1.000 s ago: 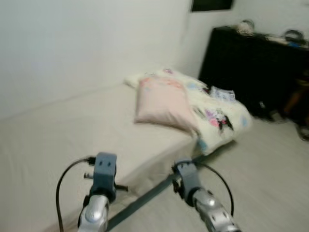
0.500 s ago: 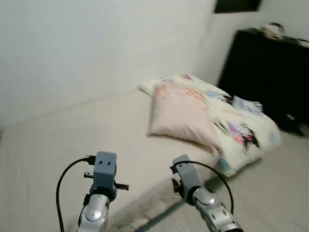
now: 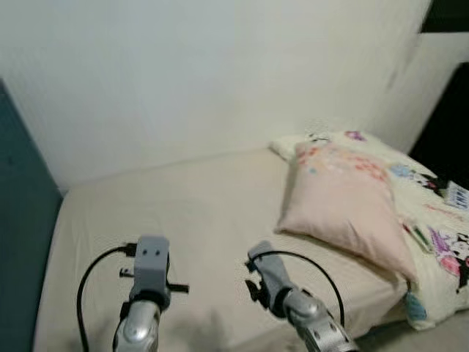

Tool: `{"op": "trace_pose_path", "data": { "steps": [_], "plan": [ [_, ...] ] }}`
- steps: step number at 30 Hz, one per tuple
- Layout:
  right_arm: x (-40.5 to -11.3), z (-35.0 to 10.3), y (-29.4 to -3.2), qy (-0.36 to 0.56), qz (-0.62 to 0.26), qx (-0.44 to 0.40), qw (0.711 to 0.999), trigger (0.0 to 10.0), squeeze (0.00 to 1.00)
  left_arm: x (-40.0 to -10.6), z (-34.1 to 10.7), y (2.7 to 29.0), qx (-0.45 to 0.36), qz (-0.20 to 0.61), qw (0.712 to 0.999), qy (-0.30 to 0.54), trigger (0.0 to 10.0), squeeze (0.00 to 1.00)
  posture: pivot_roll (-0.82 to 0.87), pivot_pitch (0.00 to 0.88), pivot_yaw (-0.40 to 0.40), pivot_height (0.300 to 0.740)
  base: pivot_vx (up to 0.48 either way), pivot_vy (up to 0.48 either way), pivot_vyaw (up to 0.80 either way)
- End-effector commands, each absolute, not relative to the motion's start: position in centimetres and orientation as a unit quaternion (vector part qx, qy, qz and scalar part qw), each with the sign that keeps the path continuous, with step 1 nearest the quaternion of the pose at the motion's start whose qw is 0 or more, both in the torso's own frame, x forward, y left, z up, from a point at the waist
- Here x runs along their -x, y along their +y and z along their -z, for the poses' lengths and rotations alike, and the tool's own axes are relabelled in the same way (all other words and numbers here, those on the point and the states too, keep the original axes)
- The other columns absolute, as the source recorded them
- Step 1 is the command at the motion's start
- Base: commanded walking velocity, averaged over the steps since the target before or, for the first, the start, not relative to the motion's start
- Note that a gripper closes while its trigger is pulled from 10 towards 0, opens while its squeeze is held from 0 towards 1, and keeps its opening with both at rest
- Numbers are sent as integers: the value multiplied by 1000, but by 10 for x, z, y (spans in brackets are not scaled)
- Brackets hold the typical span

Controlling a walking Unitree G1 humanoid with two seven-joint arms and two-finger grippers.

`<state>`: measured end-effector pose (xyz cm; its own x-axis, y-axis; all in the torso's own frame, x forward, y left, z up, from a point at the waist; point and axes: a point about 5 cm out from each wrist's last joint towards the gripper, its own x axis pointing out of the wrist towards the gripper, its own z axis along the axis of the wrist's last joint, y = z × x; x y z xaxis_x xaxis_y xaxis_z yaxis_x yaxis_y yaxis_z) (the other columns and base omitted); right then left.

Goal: Clean up the room

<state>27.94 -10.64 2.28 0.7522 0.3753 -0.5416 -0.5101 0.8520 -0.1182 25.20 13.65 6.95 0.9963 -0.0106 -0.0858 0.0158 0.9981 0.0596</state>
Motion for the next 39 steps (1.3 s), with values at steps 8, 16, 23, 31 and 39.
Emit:
{"op": "trace_pose_path", "data": {
  "steps": [8,16,23,31,39],
  "plan": [
    [-277,-21,-104,258,-248,132,924,10000,0,-250,-68,139,-40,3,998,43,10000,0,-7,0,-71,740,0,0,0],
    [-280,-25,-103,246,-237,125,931,10000,0,-250,-68,139,-53,12,998,41,10000,0,-4,0,-65,740,0,0,0],
    [-281,-26,-103,244,-233,122,933,10000,0,-251,-70,137,-53,15,998,39,10000,0,-4,0,-63,740,0,-46,0],
    [-281,-26,-103,244,-233,122,933,10000,0,-252,-72,137,-53,16,998,34,10000,0,-2,0,-62,740,0,-417,0],
    [-280,-25,-103,245,-231,122,933,10000,0,-251,-72,136,-54,16,998,36,10000,0,1,0,-62,740,0,-445,0]
  ]
}}
